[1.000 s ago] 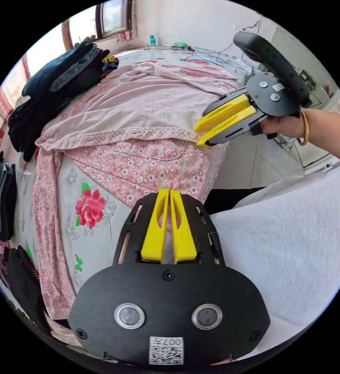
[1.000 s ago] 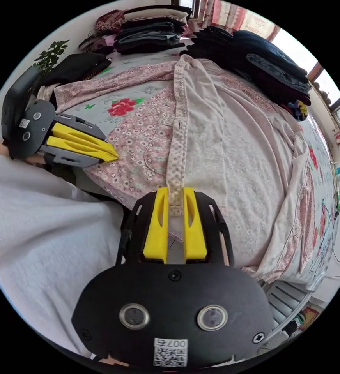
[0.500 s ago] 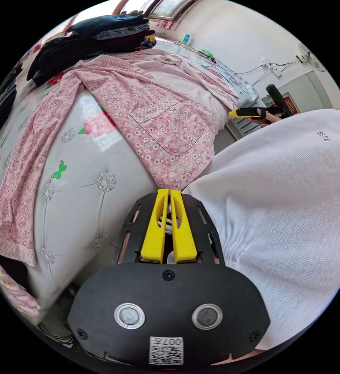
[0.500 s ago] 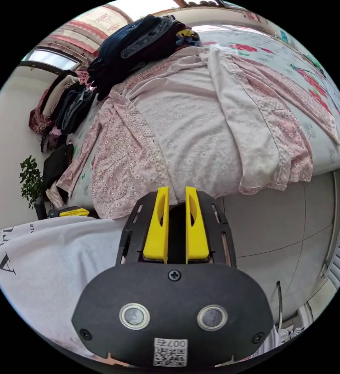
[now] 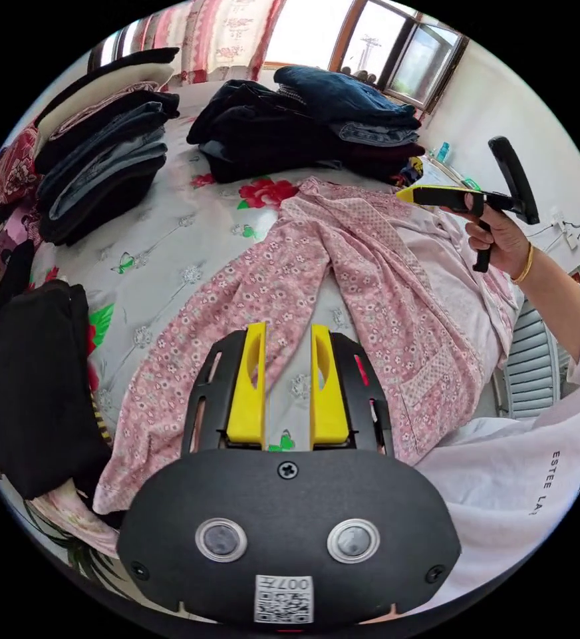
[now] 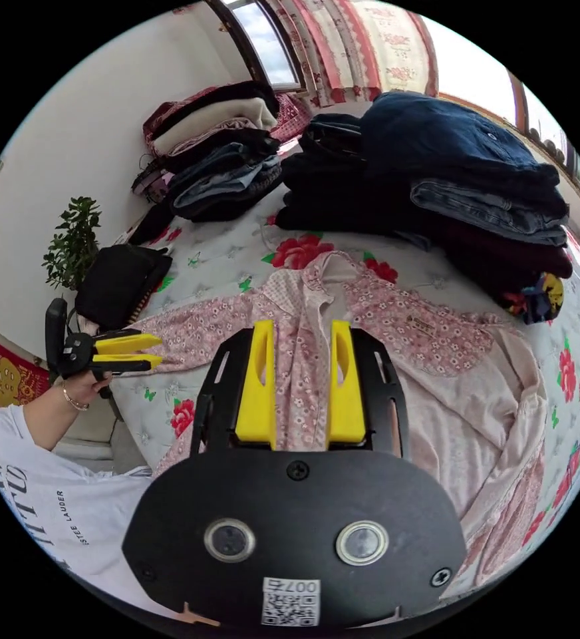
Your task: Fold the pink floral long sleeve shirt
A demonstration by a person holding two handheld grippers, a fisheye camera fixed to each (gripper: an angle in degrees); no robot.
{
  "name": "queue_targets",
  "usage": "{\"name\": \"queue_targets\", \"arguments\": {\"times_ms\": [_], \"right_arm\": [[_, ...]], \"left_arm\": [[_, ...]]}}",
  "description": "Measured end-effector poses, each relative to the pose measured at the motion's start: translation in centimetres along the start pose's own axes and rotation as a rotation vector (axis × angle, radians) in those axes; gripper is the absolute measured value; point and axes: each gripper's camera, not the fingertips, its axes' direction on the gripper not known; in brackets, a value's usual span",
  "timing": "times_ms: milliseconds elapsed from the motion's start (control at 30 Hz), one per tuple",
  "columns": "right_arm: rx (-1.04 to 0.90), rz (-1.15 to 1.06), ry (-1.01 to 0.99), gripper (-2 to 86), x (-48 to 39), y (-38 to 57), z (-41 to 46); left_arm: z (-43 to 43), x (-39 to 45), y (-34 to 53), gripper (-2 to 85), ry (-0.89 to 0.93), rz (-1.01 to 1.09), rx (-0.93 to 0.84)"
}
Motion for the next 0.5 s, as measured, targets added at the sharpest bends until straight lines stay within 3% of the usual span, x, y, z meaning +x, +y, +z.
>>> {"name": "queue_targets", "arguments": {"times_ms": [167,200,233,333,400,500], "right_arm": [[-0.196,0.019,-0.047,3.5,2.7,-4.0,8.4],[-0.211,0.019,-0.059,2.4,3.3,-4.1,9.2],[-0.152,0.001,-0.047,1.6,3.9,-4.0,8.3],[0.07,-0.05,0.097,0.8,5.4,-2.8,3.3],[0.115,-0.045,0.173,0.8,6.7,-1.7,1.9],[-0.007,-0.014,0.122,1.6,9.3,-0.7,4.3]], "left_arm": [[7.8,-0.5,-5.4,10.9,-0.151,0.006,-0.182],[7.7,-0.2,-5.8,8.6,-0.189,0.04,-0.114],[8.4,-0.3,-6.6,6.9,-0.325,0.055,-0.148],[9.6,-2.1,-8.2,5.5,-0.506,0.077,-0.196],[9.7,-3.9,-8.7,6.0,-0.433,0.036,-0.179],[9.1,-5.9,-9.3,8.6,-0.34,-0.049,-0.142]]}}
